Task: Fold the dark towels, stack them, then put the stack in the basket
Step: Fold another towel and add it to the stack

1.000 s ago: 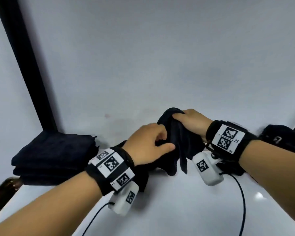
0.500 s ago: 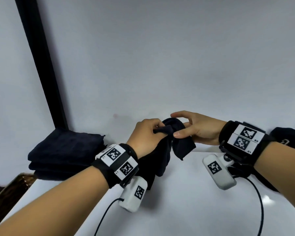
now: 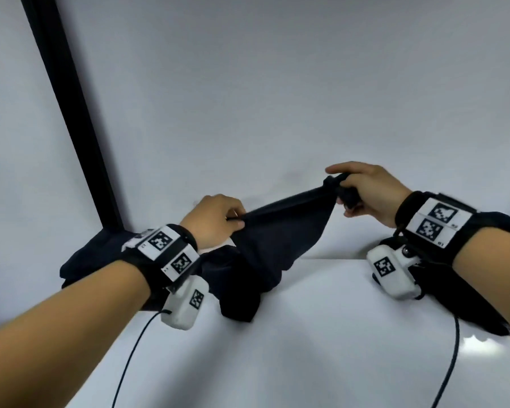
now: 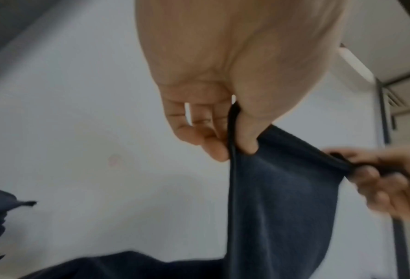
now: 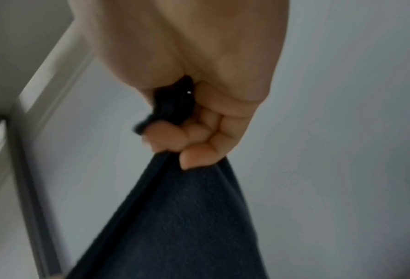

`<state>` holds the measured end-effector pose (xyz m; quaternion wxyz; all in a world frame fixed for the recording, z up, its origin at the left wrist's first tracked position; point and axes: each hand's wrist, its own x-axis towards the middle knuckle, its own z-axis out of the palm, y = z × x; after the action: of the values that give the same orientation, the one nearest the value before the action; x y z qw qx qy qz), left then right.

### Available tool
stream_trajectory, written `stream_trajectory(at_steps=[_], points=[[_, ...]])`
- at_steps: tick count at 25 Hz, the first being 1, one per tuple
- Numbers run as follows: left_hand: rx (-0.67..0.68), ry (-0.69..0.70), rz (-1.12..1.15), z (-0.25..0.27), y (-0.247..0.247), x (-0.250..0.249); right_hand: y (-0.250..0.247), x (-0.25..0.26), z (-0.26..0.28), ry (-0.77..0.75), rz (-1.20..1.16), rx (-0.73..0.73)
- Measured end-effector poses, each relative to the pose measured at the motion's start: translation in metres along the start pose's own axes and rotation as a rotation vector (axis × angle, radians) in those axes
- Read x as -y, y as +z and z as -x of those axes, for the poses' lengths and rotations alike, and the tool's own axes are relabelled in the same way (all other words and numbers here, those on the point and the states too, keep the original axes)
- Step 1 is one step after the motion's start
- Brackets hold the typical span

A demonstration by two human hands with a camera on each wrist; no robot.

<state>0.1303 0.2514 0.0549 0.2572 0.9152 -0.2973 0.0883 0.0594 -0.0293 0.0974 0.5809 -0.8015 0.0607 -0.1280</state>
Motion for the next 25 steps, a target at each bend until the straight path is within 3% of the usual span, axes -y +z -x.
stream_trajectory(at_steps=[3, 5, 8, 10, 13, 16, 18, 20, 23, 25], points=[[-0.215, -0.014, 0.226, -0.013, -0.035, -0.001, -0.019, 0.013, -0.002, -0.014, -0.219, 0.104], [-0.358, -0.023, 0.366, -0.023, -0.063, -0.009, -0.029, 0.023, -0.006, -0.109, -0.079, 0.159], [-0.465, 0.046, 0.352, -0.035, -0.098, -0.027, -0.035, 0.046, -0.008, -0.308, 0.346, -0.018], [-0.537, 0.092, 0.324, -0.042, -0.121, -0.040, -0.040, 0.064, -0.011, -0.407, 0.332, -0.166], [-0.665, 0.123, 0.338, -0.052, -0.156, -0.056, -0.051, 0.095, -0.014, -0.446, 0.158, -0.213], [-0.672, 0.128, 0.348, -0.058, -0.167, -0.059, -0.048, 0.114, -0.006, -0.423, -0.129, -0.085], [-0.591, 0.084, 0.329, -0.056, -0.157, -0.052, -0.039, 0.111, 0.003, -0.389, -0.157, 0.029], [-0.540, 0.038, 0.280, -0.050, -0.144, -0.038, -0.035, 0.098, 0.007, -0.324, -0.024, 0.186], [-0.569, -0.002, 0.251, -0.041, -0.146, -0.018, -0.044, 0.083, 0.012, -0.120, 0.183, 0.452], [-0.607, -0.028, 0.258, -0.039, -0.156, -0.011, -0.053, 0.079, 0.012, -0.038, 0.457, 0.459]])
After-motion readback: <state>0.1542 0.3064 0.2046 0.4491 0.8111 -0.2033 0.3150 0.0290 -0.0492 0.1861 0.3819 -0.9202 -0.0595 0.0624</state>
